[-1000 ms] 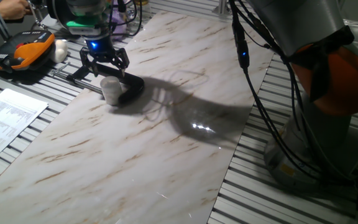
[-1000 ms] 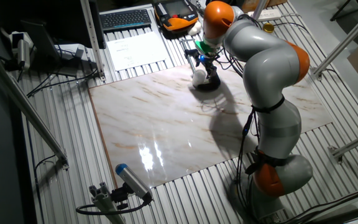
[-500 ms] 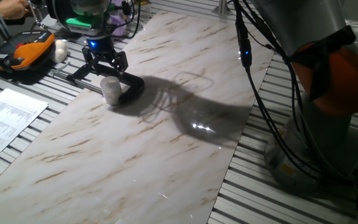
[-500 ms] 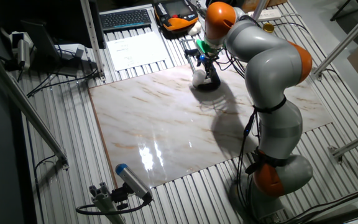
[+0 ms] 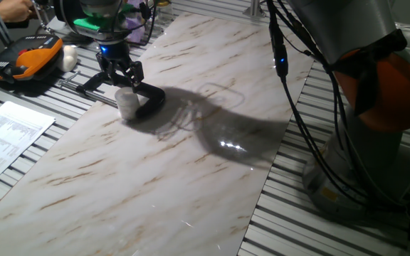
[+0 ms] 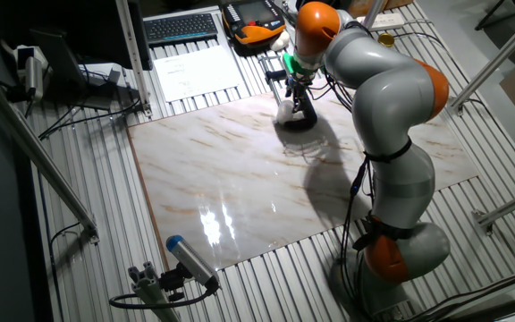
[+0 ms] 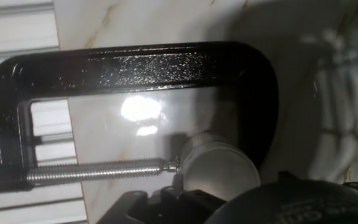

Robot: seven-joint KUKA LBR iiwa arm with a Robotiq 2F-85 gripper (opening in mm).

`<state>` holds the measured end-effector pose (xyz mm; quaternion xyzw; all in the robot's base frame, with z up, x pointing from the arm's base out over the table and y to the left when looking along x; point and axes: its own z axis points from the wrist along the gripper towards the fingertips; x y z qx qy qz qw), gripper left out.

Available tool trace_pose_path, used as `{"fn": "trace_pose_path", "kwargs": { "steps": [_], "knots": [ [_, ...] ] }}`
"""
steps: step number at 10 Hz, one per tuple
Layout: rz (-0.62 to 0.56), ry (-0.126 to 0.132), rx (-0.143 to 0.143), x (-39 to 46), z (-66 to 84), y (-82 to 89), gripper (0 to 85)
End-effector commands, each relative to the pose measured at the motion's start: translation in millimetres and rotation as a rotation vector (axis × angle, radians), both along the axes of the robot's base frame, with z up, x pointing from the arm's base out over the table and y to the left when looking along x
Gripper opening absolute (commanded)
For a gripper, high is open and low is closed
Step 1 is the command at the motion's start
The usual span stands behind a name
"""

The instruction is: Unscrew the lid from the jar

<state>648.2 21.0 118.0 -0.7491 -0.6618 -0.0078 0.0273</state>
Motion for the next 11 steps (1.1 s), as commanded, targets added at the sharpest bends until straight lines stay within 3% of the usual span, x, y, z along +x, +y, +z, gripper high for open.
{"fn": "trace_pose_path", "kwargs": {
  "steps": [1, 10, 11],
  "knots": [
    [-0.562, -0.004, 0.001, 0.0, -0.2, 0.2, 68.0],
    [-0.571, 0.002, 0.022, 0.3, -0.5, 0.5, 68.0],
    [-0.547, 0.016, 0.015, 0.2, -0.6, 0.4, 68.0]
  ]
}}
